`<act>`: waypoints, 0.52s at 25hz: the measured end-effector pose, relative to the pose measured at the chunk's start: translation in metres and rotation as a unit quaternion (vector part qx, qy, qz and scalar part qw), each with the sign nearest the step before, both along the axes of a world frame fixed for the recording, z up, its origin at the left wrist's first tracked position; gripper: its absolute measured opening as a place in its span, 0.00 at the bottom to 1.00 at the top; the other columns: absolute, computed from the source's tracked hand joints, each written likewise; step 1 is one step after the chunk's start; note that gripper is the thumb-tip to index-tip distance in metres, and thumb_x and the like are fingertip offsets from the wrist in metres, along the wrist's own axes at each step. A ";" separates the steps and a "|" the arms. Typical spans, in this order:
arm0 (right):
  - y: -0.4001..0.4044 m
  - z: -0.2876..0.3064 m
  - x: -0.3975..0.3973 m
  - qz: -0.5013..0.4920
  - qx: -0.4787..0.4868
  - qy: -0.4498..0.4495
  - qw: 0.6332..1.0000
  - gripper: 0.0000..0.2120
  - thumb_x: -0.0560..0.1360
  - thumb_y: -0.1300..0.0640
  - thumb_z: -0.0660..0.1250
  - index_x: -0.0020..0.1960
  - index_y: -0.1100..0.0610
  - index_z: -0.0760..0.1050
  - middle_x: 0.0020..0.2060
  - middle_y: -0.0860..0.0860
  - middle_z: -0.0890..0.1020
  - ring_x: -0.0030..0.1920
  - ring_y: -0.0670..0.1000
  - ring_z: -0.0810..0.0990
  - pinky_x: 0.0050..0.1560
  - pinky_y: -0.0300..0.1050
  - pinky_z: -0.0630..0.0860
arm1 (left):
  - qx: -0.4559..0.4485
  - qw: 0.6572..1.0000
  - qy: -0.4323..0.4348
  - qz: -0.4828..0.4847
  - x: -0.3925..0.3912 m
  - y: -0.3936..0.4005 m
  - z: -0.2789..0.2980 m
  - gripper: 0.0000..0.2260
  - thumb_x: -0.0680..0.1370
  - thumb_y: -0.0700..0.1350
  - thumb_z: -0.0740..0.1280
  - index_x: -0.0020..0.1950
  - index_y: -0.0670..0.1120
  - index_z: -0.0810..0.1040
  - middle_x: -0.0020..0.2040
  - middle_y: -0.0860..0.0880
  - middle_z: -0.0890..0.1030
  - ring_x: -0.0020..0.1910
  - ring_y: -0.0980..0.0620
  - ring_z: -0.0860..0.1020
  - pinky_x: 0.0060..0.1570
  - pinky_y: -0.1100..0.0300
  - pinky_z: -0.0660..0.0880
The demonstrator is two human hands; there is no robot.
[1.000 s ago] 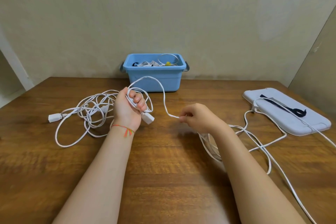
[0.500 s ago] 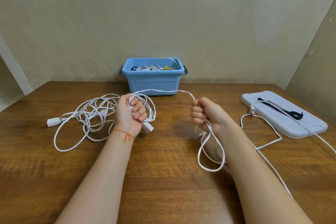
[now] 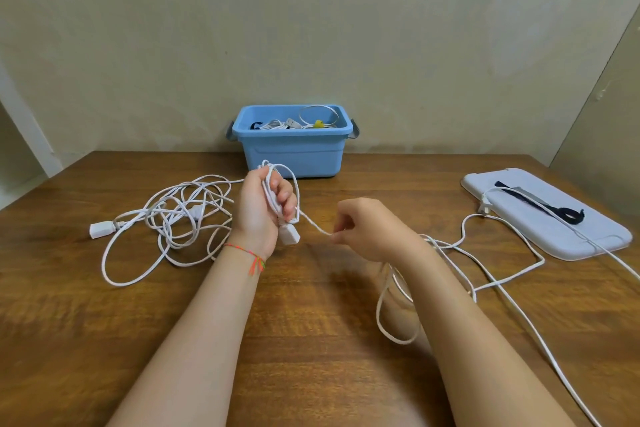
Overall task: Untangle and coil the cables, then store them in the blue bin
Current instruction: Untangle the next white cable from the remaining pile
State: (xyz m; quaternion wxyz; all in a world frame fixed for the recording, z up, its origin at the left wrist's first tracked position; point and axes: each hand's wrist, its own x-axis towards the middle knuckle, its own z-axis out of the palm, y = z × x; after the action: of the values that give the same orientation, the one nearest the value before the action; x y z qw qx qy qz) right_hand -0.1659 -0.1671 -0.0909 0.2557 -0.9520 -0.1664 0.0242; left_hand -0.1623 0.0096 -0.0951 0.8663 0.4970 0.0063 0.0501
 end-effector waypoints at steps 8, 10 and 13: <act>0.002 0.008 -0.010 0.139 0.259 0.058 0.954 0.06 0.78 0.59 0.70 0.42 0.58 0.81 0.33 0.52 0.83 0.25 0.48 0.71 0.27 0.41 0.69 | 0.303 0.952 -0.021 -0.036 -0.009 -0.028 -0.007 0.14 0.83 0.43 0.57 0.36 0.45 0.66 0.28 0.47 0.68 0.23 0.52 0.67 0.26 0.60 0.63; 0.001 0.011 -0.008 0.083 0.295 0.029 0.952 0.04 0.75 0.57 0.73 0.43 0.57 0.82 0.32 0.49 0.83 0.24 0.48 0.69 0.25 0.41 0.68 | 0.281 0.952 0.001 -0.121 -0.010 -0.026 -0.007 0.15 0.83 0.44 0.56 0.35 0.46 0.66 0.28 0.46 0.64 0.20 0.52 0.61 0.24 0.62 0.58; -0.008 0.011 -0.002 0.046 0.234 -0.019 0.971 0.10 0.69 0.56 0.78 0.42 0.54 0.77 0.25 0.42 0.75 0.26 0.42 0.69 0.29 0.33 0.65 | 0.326 0.915 0.081 -0.225 -0.012 -0.021 -0.002 0.17 0.83 0.51 0.56 0.35 0.49 0.66 0.28 0.49 0.62 0.21 0.54 0.57 0.23 0.64 0.54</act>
State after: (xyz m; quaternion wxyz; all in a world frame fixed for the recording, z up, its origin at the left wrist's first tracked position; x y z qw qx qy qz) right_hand -0.1679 -0.1748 -0.0802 0.4669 -0.8573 -0.2159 -0.0221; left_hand -0.1742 -0.0110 -0.0973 0.6413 0.7424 -0.0519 -0.1869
